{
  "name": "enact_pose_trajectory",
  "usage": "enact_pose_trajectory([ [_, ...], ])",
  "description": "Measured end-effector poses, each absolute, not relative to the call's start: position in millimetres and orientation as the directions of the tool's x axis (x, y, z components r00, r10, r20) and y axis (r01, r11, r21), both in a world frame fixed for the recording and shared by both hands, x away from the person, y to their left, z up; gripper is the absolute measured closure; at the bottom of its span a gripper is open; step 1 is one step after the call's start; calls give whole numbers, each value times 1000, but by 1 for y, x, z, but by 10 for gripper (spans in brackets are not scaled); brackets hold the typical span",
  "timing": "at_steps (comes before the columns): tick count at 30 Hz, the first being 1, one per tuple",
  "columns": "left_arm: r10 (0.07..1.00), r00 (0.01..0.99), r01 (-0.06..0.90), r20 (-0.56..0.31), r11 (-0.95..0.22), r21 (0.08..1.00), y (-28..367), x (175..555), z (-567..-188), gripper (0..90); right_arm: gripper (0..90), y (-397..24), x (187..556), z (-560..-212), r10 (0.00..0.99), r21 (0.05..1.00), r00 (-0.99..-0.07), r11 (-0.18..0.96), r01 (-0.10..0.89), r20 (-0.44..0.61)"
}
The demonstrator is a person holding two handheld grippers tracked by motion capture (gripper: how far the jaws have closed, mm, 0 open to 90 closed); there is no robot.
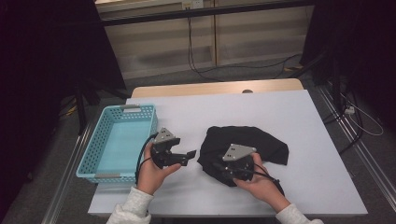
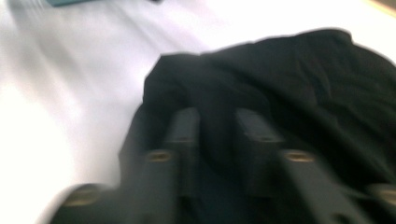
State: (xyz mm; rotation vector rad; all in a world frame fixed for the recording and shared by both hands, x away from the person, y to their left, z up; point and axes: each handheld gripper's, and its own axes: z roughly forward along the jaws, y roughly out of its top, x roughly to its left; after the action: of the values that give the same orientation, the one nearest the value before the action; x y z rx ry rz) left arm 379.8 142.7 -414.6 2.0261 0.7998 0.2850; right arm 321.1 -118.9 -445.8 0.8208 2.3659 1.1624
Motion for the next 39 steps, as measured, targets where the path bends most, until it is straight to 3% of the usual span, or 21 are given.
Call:
enact_pose_trajectory([
  [2,637,764,430,-104,-382,818,143,380,-415,181,851,-121,324,-447,658,794,-750,491,357,-69],
  [4,638,763,428,-104,-378,821,143,379,-415,181,900,-126,327,-447,670,797,-742,468,381,-39],
  [15,613,781,423,-120,-378,824,130,382,-415,181,900,-182,331,-434,774,859,-632,291,421,47],
  [21,599,791,417,-121,-384,824,123,386,-416,181,900,-205,328,-432,810,870,-584,258,421,43],
  [24,594,795,416,-124,-383,825,121,388,-416,181,900,-208,325,-431,791,872,-609,255,417,61],
  [27,596,792,422,-130,-381,823,121,389,-417,181,789,-196,324,-434,773,861,-633,305,407,25],
  [30,603,789,416,-121,-379,827,124,392,-416,181,512,-176,322,-437,757,851,-654,333,405,15],
  [34,606,786,420,-122,-378,825,124,392,-417,178,290,-143,316,-438,712,847,-702,374,377,-3],
  [37,607,786,420,-117,-386,821,125,392,-419,177,204,-121,315,-442,670,831,-742,423,362,-17],
  [39,609,785,423,-116,-389,818,126,391,-420,177,218,-110,316,-449,663,804,-746,474,359,-58],
])
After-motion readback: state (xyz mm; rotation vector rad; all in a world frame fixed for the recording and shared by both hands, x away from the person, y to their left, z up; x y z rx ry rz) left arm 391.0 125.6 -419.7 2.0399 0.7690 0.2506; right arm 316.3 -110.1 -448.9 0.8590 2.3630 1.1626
